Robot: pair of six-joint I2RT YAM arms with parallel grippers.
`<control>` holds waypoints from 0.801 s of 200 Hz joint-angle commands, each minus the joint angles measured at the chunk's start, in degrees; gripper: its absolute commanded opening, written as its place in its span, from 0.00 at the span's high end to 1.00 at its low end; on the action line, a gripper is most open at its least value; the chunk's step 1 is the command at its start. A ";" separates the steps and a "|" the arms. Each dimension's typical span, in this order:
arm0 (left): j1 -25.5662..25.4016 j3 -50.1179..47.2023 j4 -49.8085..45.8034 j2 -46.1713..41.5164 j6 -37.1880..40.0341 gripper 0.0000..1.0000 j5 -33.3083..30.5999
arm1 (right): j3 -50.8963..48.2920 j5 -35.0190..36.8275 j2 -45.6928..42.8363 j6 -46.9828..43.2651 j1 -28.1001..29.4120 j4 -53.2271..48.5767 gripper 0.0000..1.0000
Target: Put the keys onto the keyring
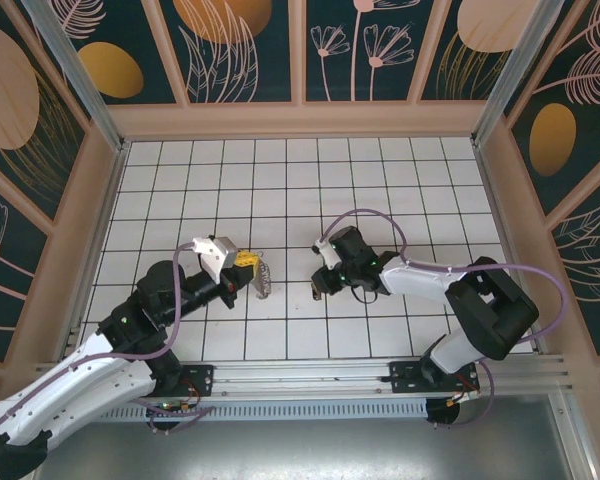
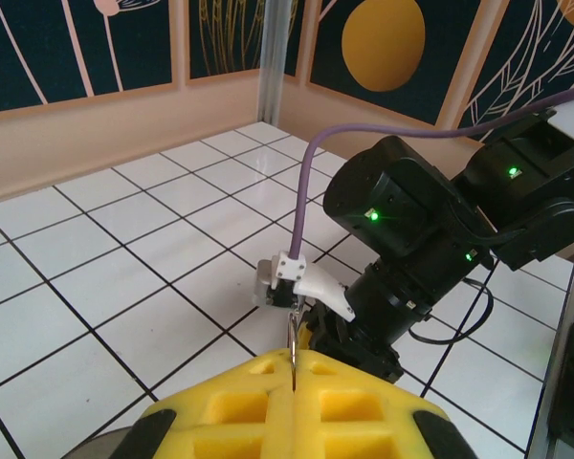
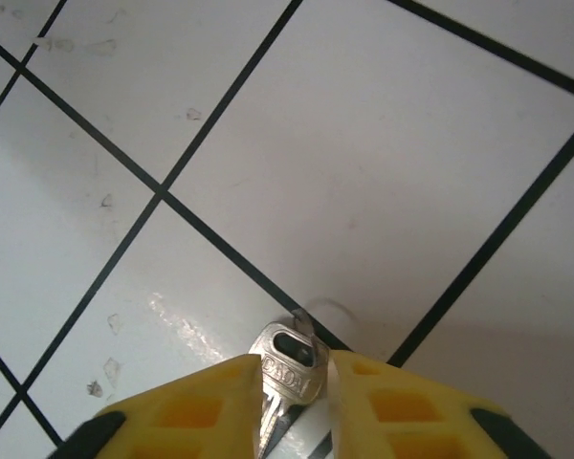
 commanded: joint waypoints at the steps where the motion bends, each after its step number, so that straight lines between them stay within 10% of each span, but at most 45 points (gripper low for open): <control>1: 0.08 -0.23 1.19 -0.49 -0.50 1.00 -0.16 | 1.65 1.59 -0.73 -0.14 -0.76 0.25 0.66; 160: 0.11 -0.11 1.90 0.47 -0.01 1.00 0.32 | 10.09 -2.17 7.50 -9.21 -0.27 -13.05 0.63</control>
